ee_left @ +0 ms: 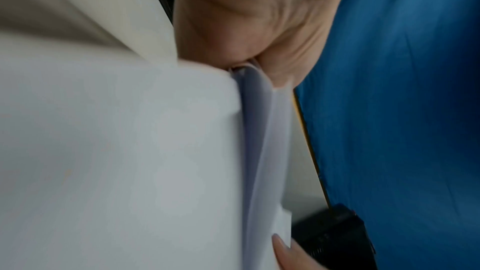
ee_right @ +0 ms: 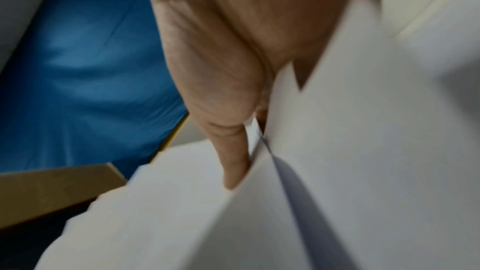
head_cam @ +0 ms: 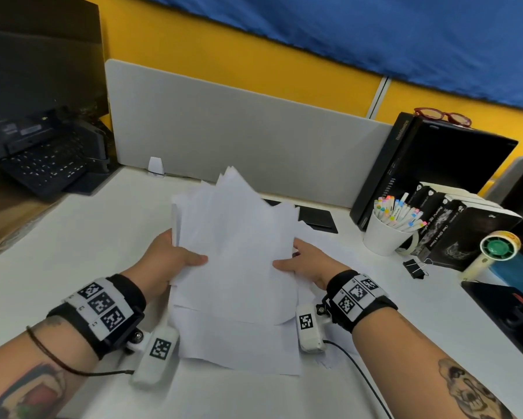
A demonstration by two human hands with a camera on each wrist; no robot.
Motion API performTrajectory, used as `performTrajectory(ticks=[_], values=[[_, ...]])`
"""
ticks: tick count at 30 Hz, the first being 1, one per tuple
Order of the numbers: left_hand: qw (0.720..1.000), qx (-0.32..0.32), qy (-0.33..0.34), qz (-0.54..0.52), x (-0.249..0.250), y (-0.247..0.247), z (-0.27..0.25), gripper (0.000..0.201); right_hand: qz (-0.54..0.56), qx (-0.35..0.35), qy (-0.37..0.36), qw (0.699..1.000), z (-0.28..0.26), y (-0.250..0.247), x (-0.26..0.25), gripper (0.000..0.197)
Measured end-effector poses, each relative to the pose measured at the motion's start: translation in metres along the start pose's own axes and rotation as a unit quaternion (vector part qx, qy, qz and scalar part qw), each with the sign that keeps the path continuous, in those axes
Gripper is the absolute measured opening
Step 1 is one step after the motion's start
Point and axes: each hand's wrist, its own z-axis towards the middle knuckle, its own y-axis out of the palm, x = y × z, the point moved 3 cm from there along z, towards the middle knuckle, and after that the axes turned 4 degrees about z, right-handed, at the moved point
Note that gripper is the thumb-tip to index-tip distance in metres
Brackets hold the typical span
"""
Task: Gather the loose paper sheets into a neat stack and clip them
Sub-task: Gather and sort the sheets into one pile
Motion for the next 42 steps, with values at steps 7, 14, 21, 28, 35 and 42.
performTrajectory(ticks=[7,14,21,28,35,42], values=[[0.987,-0.073,0.133,-0.057,0.043,-0.018,-0.008,0.074,0.312,-0.009,-0.107,0.944,-0.018,-0.013,-0.026,0.072],[0.969,-0.133,0.206,0.042,0.090,-0.019,-0.036,0.065,0.275,-0.030,-0.189,0.942,-0.061,-0.013,-0.092,0.046],[0.939,0.011,0.298,0.174,0.126,-0.015,-0.063,0.044,0.223,0.119,-0.281,0.926,-0.086,-0.001,-0.122,0.037],[0.935,-0.073,0.334,0.098,0.146,-0.028,-0.079,0.078,0.214,0.074,-0.344,0.911,-0.108,0.002,-0.141,0.037],[0.923,-0.134,0.354,-0.066,0.142,-0.032,-0.069,0.078,0.335,-0.066,-0.311,0.887,-0.105,-0.007,-0.141,0.054],[0.898,-0.031,0.434,-0.073,0.126,-0.027,-0.063,0.099,0.351,-0.018,-0.341,0.872,-0.108,-0.011,-0.159,0.042]])
